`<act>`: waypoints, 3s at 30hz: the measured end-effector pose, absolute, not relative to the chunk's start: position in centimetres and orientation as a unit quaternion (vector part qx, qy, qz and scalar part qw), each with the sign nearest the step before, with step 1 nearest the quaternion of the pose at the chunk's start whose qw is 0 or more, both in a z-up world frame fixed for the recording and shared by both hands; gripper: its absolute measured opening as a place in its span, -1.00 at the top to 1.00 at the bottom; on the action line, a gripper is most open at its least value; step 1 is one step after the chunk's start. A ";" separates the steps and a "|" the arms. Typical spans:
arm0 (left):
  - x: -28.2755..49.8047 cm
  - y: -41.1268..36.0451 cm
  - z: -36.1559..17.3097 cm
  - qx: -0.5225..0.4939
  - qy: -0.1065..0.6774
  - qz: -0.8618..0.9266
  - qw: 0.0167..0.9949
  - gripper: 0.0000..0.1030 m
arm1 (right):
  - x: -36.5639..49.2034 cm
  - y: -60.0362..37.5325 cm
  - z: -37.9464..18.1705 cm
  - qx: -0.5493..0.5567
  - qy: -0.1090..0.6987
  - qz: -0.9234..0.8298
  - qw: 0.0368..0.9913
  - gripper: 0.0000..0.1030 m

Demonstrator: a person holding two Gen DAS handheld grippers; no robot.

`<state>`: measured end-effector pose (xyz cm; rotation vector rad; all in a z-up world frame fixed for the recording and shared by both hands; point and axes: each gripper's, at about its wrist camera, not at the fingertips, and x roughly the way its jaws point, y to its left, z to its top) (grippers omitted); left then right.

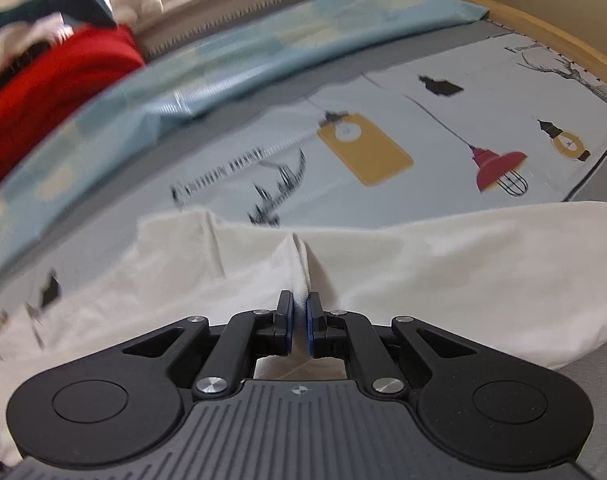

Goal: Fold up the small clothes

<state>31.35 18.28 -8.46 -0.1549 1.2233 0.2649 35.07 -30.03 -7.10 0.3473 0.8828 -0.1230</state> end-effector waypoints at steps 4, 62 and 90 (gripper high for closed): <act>31.6 19.5 -6.5 -0.178 0.517 0.085 0.833 0.76 | 35.2 -30.3 -8.1 0.169 0.456 -0.082 0.870 0.84; 32.9 9.8 -6.9 -0.159 0.526 0.058 0.833 0.31 | 22.7 -57.3 -11.6 0.429 0.341 -0.412 0.728 0.08; 30.4 18.8 -3.6 -0.244 0.494 0.083 0.830 0.31 | 28.3 -12.6 1.4 0.093 0.314 0.246 0.912 0.85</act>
